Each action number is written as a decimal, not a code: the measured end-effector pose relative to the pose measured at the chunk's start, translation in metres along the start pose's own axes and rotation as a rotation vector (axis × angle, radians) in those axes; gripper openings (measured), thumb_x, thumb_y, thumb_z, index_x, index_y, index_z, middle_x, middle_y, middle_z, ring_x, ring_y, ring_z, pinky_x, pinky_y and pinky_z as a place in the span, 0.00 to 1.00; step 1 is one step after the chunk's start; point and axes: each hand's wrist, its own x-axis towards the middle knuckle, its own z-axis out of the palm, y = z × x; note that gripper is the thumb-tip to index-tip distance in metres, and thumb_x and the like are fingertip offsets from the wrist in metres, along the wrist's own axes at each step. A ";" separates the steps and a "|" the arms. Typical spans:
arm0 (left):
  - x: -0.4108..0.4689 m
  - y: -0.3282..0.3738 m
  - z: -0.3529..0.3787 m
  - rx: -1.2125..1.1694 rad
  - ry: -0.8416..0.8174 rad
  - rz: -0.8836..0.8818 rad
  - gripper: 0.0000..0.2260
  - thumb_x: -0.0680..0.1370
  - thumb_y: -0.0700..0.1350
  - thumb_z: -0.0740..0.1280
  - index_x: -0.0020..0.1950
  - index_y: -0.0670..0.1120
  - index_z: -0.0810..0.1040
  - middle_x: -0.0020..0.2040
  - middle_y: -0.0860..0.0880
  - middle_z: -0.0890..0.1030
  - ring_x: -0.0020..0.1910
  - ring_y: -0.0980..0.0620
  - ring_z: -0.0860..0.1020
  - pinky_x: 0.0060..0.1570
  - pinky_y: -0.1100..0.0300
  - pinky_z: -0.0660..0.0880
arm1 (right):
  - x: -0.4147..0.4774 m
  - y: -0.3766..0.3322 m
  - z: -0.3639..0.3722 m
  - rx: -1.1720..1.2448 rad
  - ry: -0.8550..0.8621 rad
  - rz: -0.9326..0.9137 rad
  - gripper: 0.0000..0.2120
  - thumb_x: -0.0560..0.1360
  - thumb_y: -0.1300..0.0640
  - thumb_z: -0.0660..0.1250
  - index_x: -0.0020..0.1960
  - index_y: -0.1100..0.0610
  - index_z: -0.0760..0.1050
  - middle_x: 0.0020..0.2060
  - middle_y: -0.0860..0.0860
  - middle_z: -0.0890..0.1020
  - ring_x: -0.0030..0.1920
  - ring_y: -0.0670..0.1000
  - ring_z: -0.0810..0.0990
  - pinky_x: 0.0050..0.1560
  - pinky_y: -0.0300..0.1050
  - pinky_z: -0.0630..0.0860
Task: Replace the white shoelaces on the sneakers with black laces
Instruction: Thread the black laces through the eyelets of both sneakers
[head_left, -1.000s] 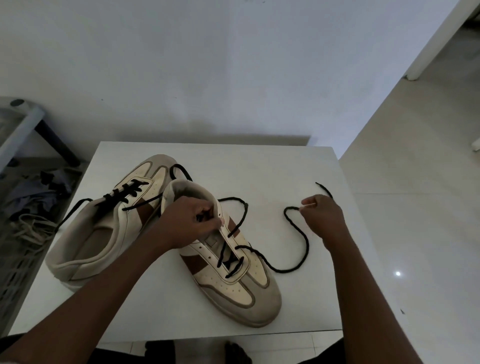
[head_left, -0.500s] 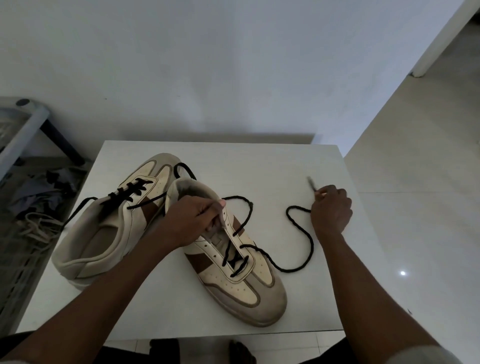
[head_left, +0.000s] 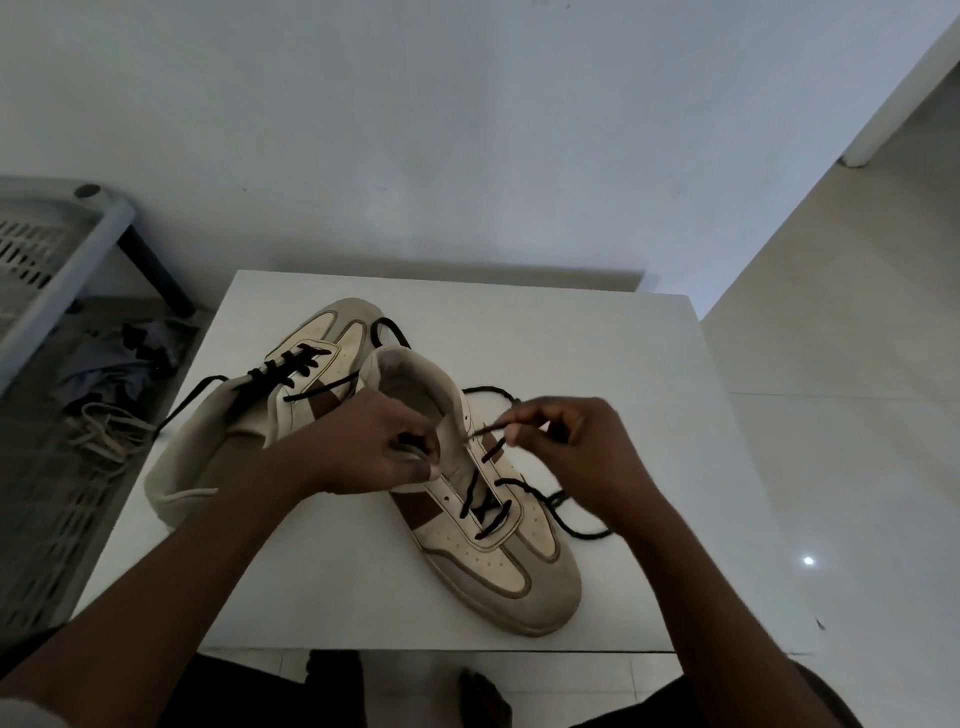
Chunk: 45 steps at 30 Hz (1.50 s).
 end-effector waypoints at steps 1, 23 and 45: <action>-0.003 0.000 0.001 0.017 0.013 0.017 0.07 0.70 0.52 0.72 0.44 0.51 0.84 0.40 0.58 0.83 0.43 0.60 0.81 0.46 0.57 0.78 | -0.002 0.000 0.005 -0.027 -0.020 -0.012 0.03 0.73 0.56 0.73 0.43 0.49 0.84 0.37 0.43 0.85 0.30 0.39 0.76 0.34 0.31 0.71; -0.010 0.010 0.032 0.243 0.123 -0.005 0.09 0.70 0.45 0.76 0.49 0.52 0.83 0.43 0.56 0.79 0.44 0.57 0.76 0.41 0.61 0.72 | 0.019 0.004 -0.002 0.511 -0.079 0.099 0.07 0.79 0.63 0.62 0.44 0.59 0.77 0.29 0.49 0.74 0.27 0.45 0.63 0.27 0.37 0.60; -0.016 0.001 0.031 0.168 0.171 0.227 0.12 0.67 0.31 0.73 0.45 0.47 0.81 0.41 0.61 0.75 0.43 0.66 0.72 0.40 0.74 0.66 | 0.006 0.022 0.047 -0.387 -0.271 -0.250 0.11 0.75 0.62 0.66 0.52 0.51 0.84 0.43 0.46 0.82 0.44 0.48 0.78 0.43 0.47 0.77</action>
